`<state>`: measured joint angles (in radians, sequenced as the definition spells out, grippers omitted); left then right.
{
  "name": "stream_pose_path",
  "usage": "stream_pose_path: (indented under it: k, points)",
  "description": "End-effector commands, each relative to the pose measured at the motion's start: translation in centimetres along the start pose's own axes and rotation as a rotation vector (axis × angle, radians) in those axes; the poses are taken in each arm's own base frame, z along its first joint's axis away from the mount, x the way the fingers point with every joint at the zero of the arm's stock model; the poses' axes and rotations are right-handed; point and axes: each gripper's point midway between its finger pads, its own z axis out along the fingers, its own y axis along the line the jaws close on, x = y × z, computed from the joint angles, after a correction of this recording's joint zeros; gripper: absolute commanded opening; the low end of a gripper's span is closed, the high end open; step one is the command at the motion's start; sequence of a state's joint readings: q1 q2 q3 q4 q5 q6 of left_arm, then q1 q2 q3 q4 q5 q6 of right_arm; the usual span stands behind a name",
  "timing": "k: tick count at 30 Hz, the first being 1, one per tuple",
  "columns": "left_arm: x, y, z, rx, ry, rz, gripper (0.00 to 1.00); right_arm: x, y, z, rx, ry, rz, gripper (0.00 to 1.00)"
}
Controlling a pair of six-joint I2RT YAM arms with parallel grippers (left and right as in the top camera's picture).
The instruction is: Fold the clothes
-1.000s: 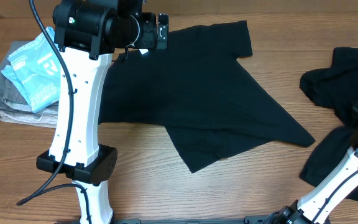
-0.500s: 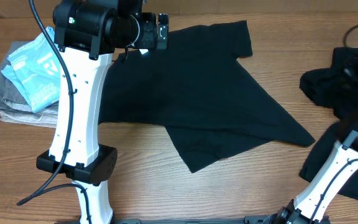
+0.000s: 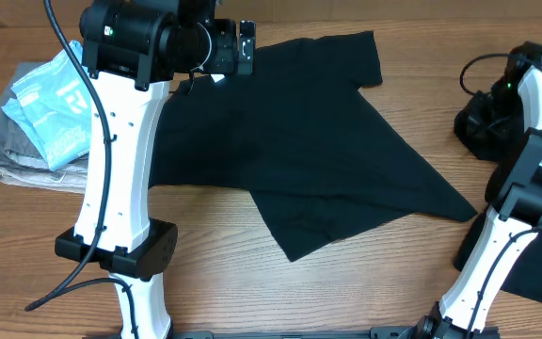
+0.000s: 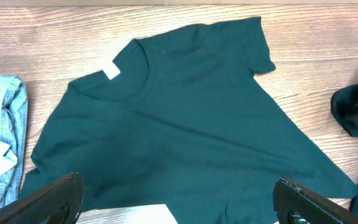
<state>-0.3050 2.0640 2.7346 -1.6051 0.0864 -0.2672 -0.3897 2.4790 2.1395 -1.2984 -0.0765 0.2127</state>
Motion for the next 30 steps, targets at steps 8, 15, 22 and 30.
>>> stream_pose_path:
  k: [8,15,22,30]
  points:
    - [-0.2,0.0,-0.9,0.002,-0.02,-0.007,1.0,-3.2,-4.1,0.6,0.052,-0.092,0.072,0.16]
    - [-0.2,0.0,-0.9,0.002,-0.02,-0.007,1.0,-5.7,-1.4,-10.5,-0.025,-0.249,0.05,0.31]
    - [-0.2,0.0,-0.9,0.002,-0.02,-0.007,1.0,-1.9,2.6,-18.3,-0.229,-0.247,-0.013,0.47]
    - [-0.2,0.0,-0.9,0.003,-0.02,-0.007,1.0,3.0,7.4,-15.7,-0.273,-0.062,-0.055,0.04]
